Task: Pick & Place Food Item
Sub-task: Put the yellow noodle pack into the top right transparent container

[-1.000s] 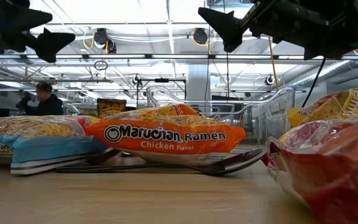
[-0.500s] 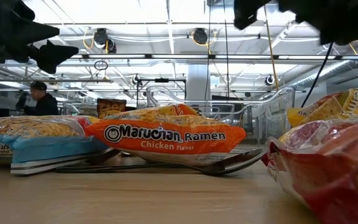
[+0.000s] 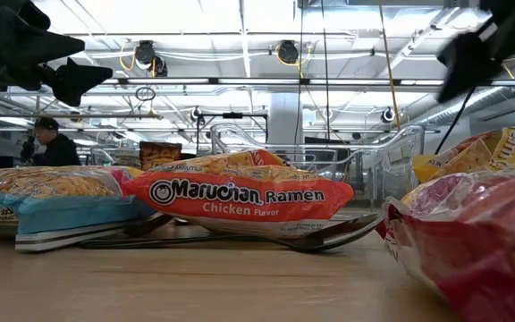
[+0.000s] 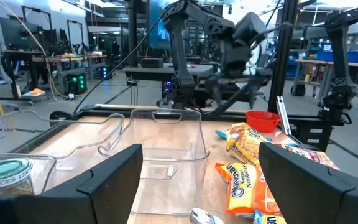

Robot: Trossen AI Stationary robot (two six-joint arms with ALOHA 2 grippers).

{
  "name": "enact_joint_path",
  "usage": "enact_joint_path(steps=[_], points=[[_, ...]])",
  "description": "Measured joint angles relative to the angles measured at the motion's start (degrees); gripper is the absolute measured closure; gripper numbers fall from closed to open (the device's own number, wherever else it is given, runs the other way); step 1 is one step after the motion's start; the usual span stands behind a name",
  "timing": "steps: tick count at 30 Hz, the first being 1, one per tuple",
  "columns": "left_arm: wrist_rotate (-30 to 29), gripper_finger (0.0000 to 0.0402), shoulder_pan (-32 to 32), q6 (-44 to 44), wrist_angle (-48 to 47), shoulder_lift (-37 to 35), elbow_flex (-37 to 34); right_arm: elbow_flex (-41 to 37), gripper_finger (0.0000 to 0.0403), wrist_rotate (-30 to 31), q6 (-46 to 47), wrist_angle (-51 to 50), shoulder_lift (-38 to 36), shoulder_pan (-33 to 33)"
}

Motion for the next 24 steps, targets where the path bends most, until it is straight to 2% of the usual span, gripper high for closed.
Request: enact_joint_path(steps=[4,9,14,24], points=[[0.00,0.0078,0.00,0.00,0.00,0.00,0.04,-0.02,0.0072,0.27,7.31,-5.76,1.42,1.64],[0.00,0.0078,0.00,0.00,-0.02,0.00,0.04,-0.02,0.0101,-0.02,7.16,-3.20,5.11,3.31],[0.00,0.0078,0.00,0.00,-0.02,0.00,0.07,-0.07,0.0124,-3.21,7.13,-1.96,8.29,3.42],[0.00,0.0078,0.00,0.02,-0.04,0.00,0.07,-0.09,0.0175,-4.25,7.73,-1.92,8.84,3.32]])
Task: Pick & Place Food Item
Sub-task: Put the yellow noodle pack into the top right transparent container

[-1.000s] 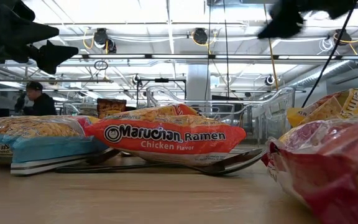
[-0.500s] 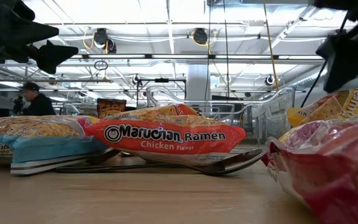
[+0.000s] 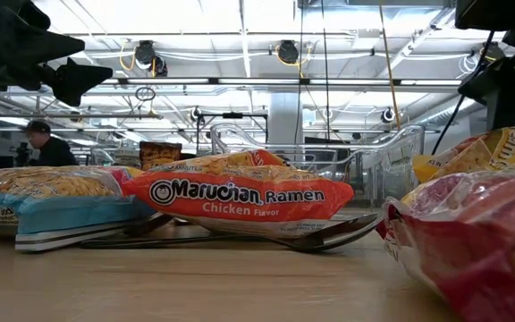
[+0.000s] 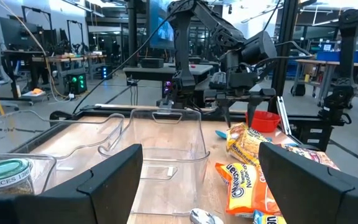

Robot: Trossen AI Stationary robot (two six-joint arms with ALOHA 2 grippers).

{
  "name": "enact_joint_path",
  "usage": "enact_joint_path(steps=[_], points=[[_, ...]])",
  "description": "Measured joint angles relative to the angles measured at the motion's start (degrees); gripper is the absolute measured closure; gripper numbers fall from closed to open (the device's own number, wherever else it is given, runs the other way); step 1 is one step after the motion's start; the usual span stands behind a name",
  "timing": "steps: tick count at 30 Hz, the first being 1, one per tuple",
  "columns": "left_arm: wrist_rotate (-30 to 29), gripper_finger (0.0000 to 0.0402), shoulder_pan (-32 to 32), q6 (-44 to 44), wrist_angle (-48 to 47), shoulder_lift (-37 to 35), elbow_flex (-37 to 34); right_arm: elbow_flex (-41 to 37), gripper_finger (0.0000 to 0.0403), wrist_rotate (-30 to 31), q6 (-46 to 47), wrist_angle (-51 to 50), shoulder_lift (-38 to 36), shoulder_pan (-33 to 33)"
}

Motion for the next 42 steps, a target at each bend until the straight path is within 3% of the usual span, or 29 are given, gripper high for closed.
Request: enact_joint_path(steps=[12,23,34,42], points=[[0.00,0.0078,0.00,0.00,0.01,0.00,0.00,0.00,0.0289,-0.36,0.00,-0.31,0.00,-1.85],[0.00,0.0078,0.00,0.02,0.02,0.00,0.00,0.00,0.0394,-4.87,-0.67,-0.32,-1.01,-4.70],[0.00,0.0078,0.00,0.02,0.02,0.00,0.00,0.00,0.0400,-4.70,-7.11,0.97,-13.55,-6.69],[0.00,0.0078,0.00,0.02,0.02,0.02,0.00,0.00,0.0402,-4.69,-20.26,8.38,-21.15,-9.48]])
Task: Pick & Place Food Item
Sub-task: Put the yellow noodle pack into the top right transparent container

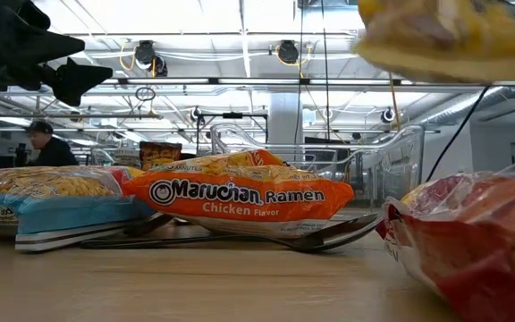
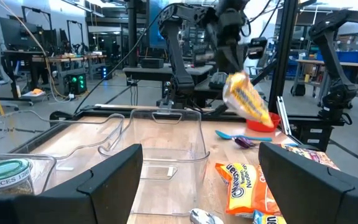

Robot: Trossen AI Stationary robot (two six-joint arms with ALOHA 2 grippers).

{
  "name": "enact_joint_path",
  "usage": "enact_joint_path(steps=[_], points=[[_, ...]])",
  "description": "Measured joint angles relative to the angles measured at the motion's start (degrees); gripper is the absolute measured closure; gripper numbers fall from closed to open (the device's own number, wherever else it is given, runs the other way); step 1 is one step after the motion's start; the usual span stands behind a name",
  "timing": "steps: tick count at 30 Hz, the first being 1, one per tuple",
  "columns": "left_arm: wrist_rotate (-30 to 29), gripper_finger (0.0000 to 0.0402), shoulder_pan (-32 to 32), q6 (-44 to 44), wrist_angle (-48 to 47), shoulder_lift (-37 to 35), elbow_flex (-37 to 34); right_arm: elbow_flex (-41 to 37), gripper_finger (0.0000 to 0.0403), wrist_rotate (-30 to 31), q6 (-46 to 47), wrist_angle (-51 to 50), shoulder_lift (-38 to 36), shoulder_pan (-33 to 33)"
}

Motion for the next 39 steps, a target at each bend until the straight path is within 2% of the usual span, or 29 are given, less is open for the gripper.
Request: enact_joint_path(steps=[7,16,21,28,34,39], points=[[0.00,0.0078,0.00,-0.02,-0.02,0.00,0.00,0.00,0.0402,0.06,-12.32,6.43,-2.46,-6.29],[-0.02,0.0078,0.00,0.00,0.00,-0.01,0.00,0.00,0.0403,-0.07,-18.87,12.90,-1.54,-21.77],[-0.01,0.0078,0.00,-0.02,0.00,-0.01,0.00,0.00,0.0403,-0.06,-20.42,17.02,1.04,-31.14],[-0.01,0.0078,0.00,-0.01,0.00,-0.02,0.00,0.00,0.0403,-0.51,-25.53,27.91,8.55,-42.49],[-0.02,0.0078,0.01,-0.01,0.00,0.00,0.00,0.80,0.0403,-12.95,-35.99,36.24,15.78,-52.11],[0.00,0.0078,0.01,0.00,0.01,-0.01,0.00,3.65,0.0403,-17.92,-44.12,36.80,21.48,-59.33]])
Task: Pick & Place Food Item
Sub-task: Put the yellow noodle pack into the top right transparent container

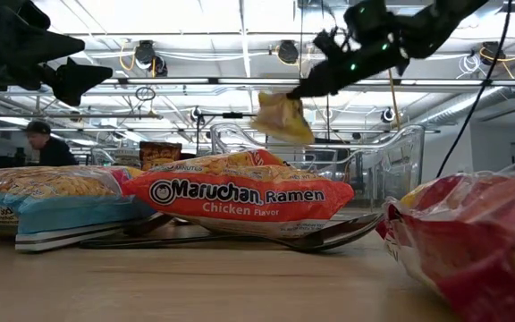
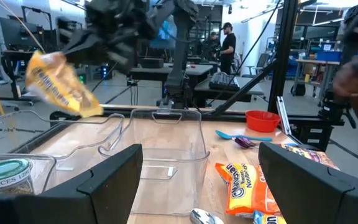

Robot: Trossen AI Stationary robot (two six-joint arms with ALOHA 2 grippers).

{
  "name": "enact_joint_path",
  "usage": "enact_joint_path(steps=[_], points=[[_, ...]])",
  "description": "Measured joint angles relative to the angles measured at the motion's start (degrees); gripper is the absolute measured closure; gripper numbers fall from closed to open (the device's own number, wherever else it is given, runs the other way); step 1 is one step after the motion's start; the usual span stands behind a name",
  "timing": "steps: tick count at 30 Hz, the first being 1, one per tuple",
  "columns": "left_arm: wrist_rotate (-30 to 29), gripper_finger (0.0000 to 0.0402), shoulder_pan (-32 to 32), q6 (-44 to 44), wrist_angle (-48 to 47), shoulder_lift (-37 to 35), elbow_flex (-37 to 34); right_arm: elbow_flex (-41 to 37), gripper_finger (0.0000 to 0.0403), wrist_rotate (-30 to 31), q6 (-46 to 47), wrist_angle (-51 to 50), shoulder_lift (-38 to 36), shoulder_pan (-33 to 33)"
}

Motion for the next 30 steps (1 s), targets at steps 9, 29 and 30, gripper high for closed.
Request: enact_joint_path(steps=[9,29,30], points=[[0.00,0.0078,0.00,-0.01,-0.01,0.00,0.00,1.03,0.0403,-1.51,-16.17,8.76,10.40,-6.97],[0.00,0.0078,0.01,-0.02,-0.01,-0.01,0.00,1.03,0.0403,4.80,-32.96,19.18,21.53,-7.95],[0.00,0.0078,-0.01,-0.01,-0.01,0.00,0.00,1.03,0.0403,4.82,-32.38,19.14,21.55,-8.04]])
